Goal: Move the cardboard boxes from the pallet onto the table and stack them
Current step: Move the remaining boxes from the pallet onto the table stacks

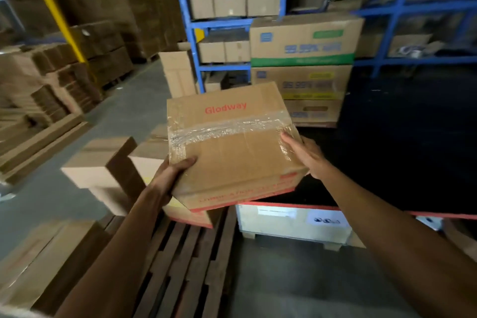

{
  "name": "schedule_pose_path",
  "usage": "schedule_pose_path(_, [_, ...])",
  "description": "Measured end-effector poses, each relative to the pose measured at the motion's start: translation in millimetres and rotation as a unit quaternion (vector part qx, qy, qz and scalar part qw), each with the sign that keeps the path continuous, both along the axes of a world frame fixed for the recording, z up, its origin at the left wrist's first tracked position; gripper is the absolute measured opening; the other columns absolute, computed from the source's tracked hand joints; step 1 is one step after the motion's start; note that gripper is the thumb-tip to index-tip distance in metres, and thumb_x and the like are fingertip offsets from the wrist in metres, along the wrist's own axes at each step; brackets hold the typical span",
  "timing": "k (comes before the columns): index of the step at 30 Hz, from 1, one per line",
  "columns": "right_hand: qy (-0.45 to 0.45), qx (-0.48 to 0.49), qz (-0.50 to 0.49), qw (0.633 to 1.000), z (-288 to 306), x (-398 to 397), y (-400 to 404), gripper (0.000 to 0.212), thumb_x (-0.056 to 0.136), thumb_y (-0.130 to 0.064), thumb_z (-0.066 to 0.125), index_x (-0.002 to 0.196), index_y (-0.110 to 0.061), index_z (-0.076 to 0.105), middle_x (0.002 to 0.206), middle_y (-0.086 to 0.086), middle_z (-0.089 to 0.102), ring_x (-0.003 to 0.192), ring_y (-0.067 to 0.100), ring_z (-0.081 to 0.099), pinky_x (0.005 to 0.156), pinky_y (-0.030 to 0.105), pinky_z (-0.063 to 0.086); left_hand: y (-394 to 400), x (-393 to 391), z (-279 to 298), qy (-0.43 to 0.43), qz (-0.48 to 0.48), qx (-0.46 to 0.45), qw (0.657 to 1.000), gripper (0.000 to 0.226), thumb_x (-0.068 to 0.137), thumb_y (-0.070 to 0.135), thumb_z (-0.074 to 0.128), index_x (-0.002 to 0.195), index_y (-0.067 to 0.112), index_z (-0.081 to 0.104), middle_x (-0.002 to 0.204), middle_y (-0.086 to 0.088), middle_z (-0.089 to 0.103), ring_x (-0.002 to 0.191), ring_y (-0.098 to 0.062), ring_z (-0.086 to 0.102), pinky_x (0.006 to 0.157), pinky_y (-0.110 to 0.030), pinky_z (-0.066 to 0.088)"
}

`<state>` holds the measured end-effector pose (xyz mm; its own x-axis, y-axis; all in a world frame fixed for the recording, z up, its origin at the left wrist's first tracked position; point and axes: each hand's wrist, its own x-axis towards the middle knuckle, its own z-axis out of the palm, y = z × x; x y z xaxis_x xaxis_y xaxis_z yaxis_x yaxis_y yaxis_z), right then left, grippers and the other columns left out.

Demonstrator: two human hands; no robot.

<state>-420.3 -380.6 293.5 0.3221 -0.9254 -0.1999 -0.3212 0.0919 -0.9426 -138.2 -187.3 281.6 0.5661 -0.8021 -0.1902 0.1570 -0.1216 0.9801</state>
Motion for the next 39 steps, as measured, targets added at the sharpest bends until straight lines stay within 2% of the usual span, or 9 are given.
schedule_pose_path(3, [-0.014, 0.004, -0.040, 0.999, -2, -61, -22, 0.039, 0.084, -0.066, 0.062, 0.107, -0.036, 0.066, 0.092, -0.009, 0.068, 0.087, 0.016, 0.066, 0.086, 0.036, 0.051, -48, -46, -2, -0.003, -0.059, -0.009, 0.998, 0.053, 0.079, 0.024, 0.080, 0.128, 0.017, 0.062, 0.115, -0.008, 0.075, 0.106, -0.031, 0.071, 0.091, -0.044, 0.057])
schedule_pose_path(8, [-0.022, -0.018, -0.123, 0.992, -11, -154, -75, 0.048, 0.082, -0.061, 0.066, 0.119, -0.030, 0.069, 0.097, -0.008, 0.069, 0.093, 0.017, 0.066, 0.091, 0.036, 0.051, -139, -117, -8, 0.013, -0.121, 0.021, 0.992, 0.076, 0.061, 0.037, 0.090, 0.129, 0.016, 0.063, 0.118, -0.013, 0.073, 0.103, -0.031, 0.072, 0.080, -0.040, 0.060])
schedule_pose_path(12, [-0.022, -0.016, -0.160, 0.987, -21, -229, -129, 0.056, 0.076, -0.067, 0.067, 0.118, -0.031, 0.069, 0.107, -0.002, 0.072, 0.099, 0.021, 0.068, 0.096, 0.040, 0.052, -212, -185, -17, 0.027, -0.160, 0.013, 0.987, 0.052, 0.082, 0.025, 0.077, 0.130, 0.018, 0.060, 0.115, -0.010, 0.074, 0.101, -0.031, 0.072, 0.075, -0.042, 0.060])
schedule_pose_path(16, [-0.023, -0.002, -0.192, 0.981, -33, -313, -180, 0.062, 0.070, -0.069, 0.070, 0.119, -0.031, 0.069, 0.108, -0.003, 0.072, 0.098, 0.020, 0.068, 0.096, 0.039, 0.053, -285, -260, -32, 0.039, -0.206, 0.013, 0.978, 0.058, 0.081, 0.024, 0.076, 0.135, 0.021, 0.055, 0.120, -0.010, 0.072, 0.110, -0.033, 0.068, 0.081, -0.044, 0.058])
schedule_pose_path(22, [-0.033, 0.012, -0.232, 0.972, -51, -411, -247, 0.054, 0.078, -0.057, 0.073, 0.123, -0.026, 0.068, 0.109, -0.001, 0.070, 0.095, 0.018, 0.066, 0.086, 0.033, 0.053, -380, -354, -49, 0.066, -0.233, 0.038, 0.969, 0.055, 0.084, 0.022, 0.073, 0.136, 0.023, 0.054, 0.122, -0.011, 0.071, 0.108, -0.032, 0.069, 0.083, -0.045, 0.059])
schedule_pose_path(24, [-0.042, 0.017, -0.246, 0.968, -55, -432, -269, 0.052, 0.079, -0.055, 0.073, 0.122, -0.026, 0.069, 0.107, -0.001, 0.070, 0.094, 0.017, 0.067, 0.079, 0.029, 0.052, -410, -374, -51, 0.070, -0.244, 0.045, 0.966, 0.052, 0.086, 0.023, 0.071, 0.135, 0.023, 0.054, 0.122, -0.011, 0.071, 0.108, -0.032, 0.069, 0.077, -0.041, 0.059])
schedule_pose_path(30, [-0.050, 0.033, -0.257, 0.965, -72, -474, -366, 0.064, 0.071, -0.061, 0.075, 0.124, -0.025, 0.069, 0.111, -0.002, 0.072, 0.099, 0.018, 0.068, 0.091, 0.033, 0.054, -510, -410, -58, 0.061, -0.262, 0.060, 0.961, 0.055, 0.085, 0.028, 0.070, 0.137, 0.021, 0.053, 0.124, -0.013, 0.070, 0.107, -0.032, 0.070, 0.077, -0.040, 0.058])
schedule_pose_path(35, [-0.051, 0.049, -0.242, 0.968, -84, -488, -467, 0.065, 0.071, -0.062, 0.075, 0.124, -0.026, 0.068, 0.111, -0.002, 0.072, 0.099, 0.018, 0.069, 0.092, 0.035, 0.054, -607, -431, -63, 0.076, -0.255, 0.067, 0.962, 0.036, 0.092, 0.022, 0.062, 0.128, 0.020, 0.057, 0.114, -0.010, 0.073, 0.096, -0.026, 0.071, 0.070, -0.036, 0.057])
schedule_pose_path(39, [-0.053, 0.071, -0.215, 0.973, -84, -486, -546, 0.048, 0.080, -0.055, 0.071, 0.121, -0.030, 0.065, 0.109, -0.002, 0.071, 0.097, 0.018, 0.068, 0.083, 0.031, 0.054, -676, -430, -75, 0.077, -0.234, 0.075, 0.966, 0.048, 0.087, 0.027, 0.068, 0.134, 0.019, 0.057, 0.116, -0.010, 0.073, 0.105, -0.030, 0.070, 0.076, -0.039, 0.057])
